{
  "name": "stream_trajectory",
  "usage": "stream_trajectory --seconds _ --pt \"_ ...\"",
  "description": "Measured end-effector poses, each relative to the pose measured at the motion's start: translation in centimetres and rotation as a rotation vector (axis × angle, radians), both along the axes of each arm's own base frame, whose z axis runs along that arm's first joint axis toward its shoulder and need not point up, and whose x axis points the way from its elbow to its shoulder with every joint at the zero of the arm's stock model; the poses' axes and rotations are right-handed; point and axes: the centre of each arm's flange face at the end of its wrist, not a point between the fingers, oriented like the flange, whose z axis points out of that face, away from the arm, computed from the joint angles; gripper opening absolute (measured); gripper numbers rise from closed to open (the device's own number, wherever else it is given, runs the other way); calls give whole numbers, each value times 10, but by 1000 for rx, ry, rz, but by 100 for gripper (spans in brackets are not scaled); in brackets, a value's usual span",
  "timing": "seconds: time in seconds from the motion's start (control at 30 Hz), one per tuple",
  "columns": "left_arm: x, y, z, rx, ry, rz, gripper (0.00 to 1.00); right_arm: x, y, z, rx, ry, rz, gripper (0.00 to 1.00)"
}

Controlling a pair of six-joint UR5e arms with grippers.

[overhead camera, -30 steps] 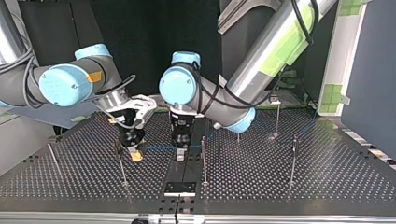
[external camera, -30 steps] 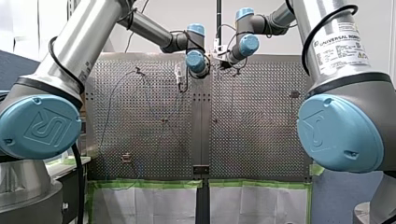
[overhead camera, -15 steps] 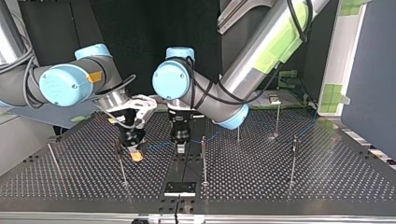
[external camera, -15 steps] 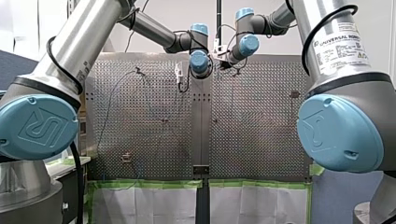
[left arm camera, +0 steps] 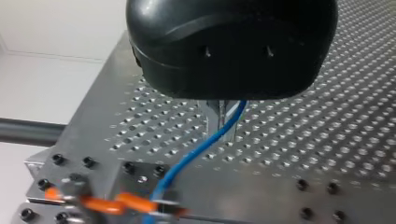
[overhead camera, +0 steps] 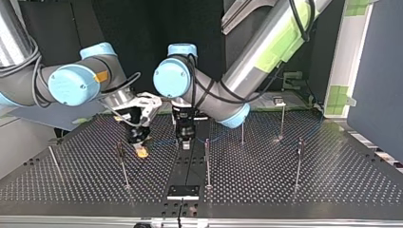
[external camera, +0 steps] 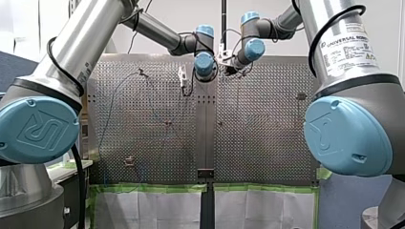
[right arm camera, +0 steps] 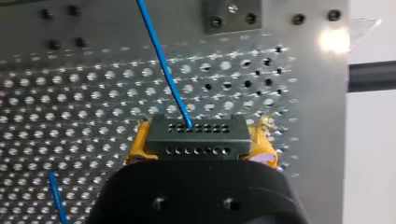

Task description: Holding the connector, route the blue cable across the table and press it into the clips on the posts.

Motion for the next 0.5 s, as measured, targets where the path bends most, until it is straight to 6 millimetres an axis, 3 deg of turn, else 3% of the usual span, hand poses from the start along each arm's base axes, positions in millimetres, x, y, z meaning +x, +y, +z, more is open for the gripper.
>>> stream_trajectory --seconds 0.5 --pt "-19 1 -51 1 18 14 0 -8 2 -28 48 25 -16 0"
